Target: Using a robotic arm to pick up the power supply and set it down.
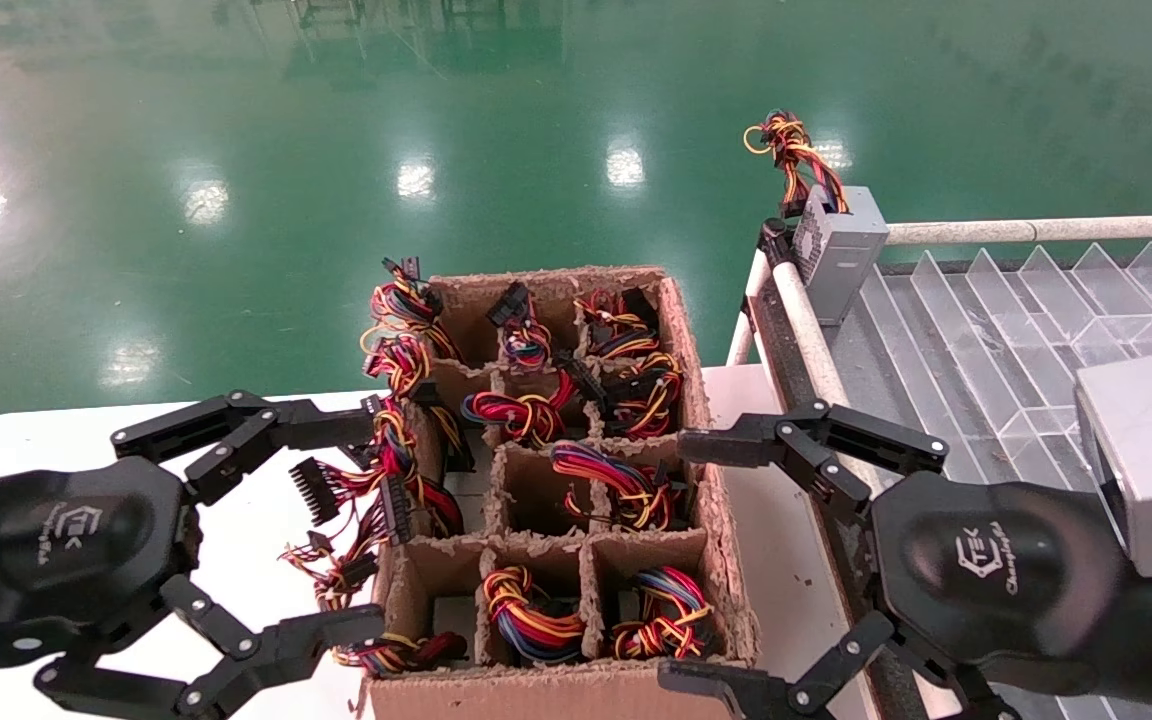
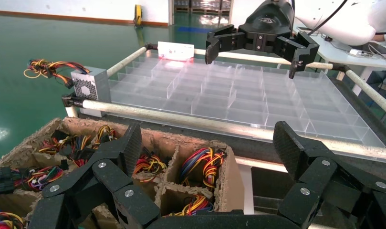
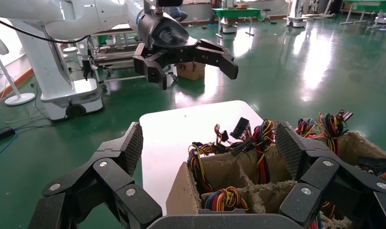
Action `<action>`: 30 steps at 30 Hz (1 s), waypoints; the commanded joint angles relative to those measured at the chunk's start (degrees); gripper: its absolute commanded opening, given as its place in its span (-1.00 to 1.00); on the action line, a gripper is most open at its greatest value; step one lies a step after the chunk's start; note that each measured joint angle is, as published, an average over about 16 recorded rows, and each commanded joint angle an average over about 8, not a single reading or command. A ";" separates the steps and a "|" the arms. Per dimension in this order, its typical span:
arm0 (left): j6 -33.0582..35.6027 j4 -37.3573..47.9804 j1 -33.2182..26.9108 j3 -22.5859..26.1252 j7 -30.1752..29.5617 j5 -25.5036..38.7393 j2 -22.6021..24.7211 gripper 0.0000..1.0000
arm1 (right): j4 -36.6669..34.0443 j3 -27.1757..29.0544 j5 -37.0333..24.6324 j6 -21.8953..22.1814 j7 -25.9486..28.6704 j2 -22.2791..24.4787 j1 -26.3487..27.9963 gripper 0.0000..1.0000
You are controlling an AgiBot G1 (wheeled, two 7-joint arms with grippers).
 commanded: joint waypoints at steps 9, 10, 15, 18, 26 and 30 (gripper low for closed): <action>0.00 0.00 0.00 0.00 0.00 0.00 0.00 1.00 | 0.00 0.00 0.00 0.00 0.00 0.00 0.00 1.00; 0.00 0.00 0.00 0.00 0.00 0.00 0.00 1.00 | 0.00 0.00 0.00 0.00 0.00 0.00 0.00 1.00; 0.00 0.00 0.00 0.00 0.00 0.00 0.00 1.00 | 0.00 0.00 0.00 0.00 0.00 0.00 0.00 1.00; 0.00 0.00 0.00 0.00 0.00 0.00 0.00 1.00 | 0.00 0.00 0.00 0.00 0.00 0.00 0.00 1.00; 0.00 0.00 0.00 0.00 0.00 0.00 0.00 1.00 | 0.00 0.00 0.01 0.00 0.00 0.00 0.00 1.00; 0.00 0.00 0.00 0.00 0.00 0.00 0.00 1.00 | 0.00 0.00 0.01 0.00 0.00 0.00 0.00 1.00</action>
